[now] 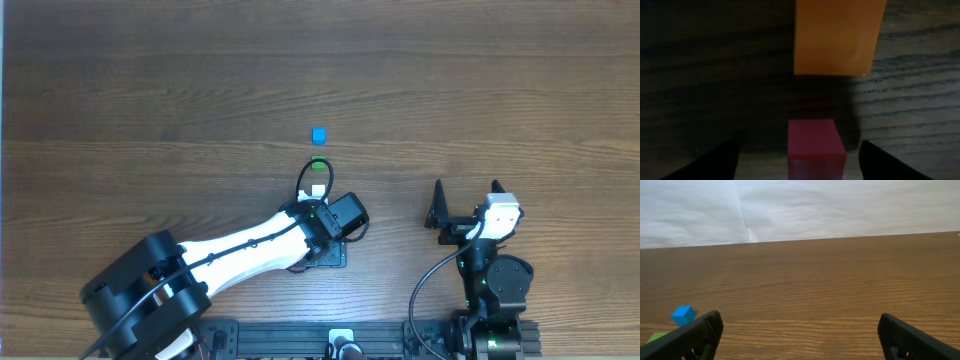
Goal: Stack Cubes
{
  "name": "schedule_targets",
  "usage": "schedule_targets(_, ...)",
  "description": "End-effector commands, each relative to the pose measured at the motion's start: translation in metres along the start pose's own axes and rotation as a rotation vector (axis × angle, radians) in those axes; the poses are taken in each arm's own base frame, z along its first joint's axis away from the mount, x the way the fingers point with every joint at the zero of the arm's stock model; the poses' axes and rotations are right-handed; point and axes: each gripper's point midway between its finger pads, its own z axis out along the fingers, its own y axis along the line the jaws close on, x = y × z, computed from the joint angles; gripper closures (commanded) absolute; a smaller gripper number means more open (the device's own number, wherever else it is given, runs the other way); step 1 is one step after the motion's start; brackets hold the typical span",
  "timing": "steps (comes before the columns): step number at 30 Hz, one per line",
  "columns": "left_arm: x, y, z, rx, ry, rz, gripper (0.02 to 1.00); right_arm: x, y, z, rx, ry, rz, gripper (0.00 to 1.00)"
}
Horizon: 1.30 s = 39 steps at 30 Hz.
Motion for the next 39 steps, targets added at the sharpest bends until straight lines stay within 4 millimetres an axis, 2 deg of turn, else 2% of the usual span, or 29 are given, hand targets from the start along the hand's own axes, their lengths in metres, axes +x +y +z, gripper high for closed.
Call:
schedule_targets(1, -0.0043, -0.0021, 0.0003, -0.009, -0.017, 0.014, 0.270, 0.0015, -0.0020, 0.0000, 0.009, -0.003, -0.001, 0.007)
schedule_targets(5, -0.0044, -0.0022, 0.0002, -0.009, -0.017, 0.014, 0.338, 0.0015, -0.0020, 0.0000, 0.009, -0.003, -0.001, 0.009)
schedule_targets(9, -0.0043, -0.0021, 0.0003, -0.009, -0.017, 0.014, 0.454, 0.0015, -0.0020, 0.0000, 0.009, -0.003, -0.001, 0.009)
schedule_targets(13, -0.0044, -0.0021, 0.0002, -0.009, -0.018, 0.014, 0.463, 0.0016, -0.0020, 0.0000, 0.009, -0.003, -0.001, 0.009)
schedule_targets(18, -0.0044, -0.0021, 0.0002, -0.009, -0.018, 0.014, 0.533, 0.0016, -0.0020, 0.0000, 0.009, -0.003, -0.001, 0.007)
schedule_targets(39, -0.0051, -0.0035, 0.0029, -0.007, -0.018, 0.018, 0.595, 0.0016, -0.0020, 0.0000, 0.009, -0.003, -0.001, 0.009)
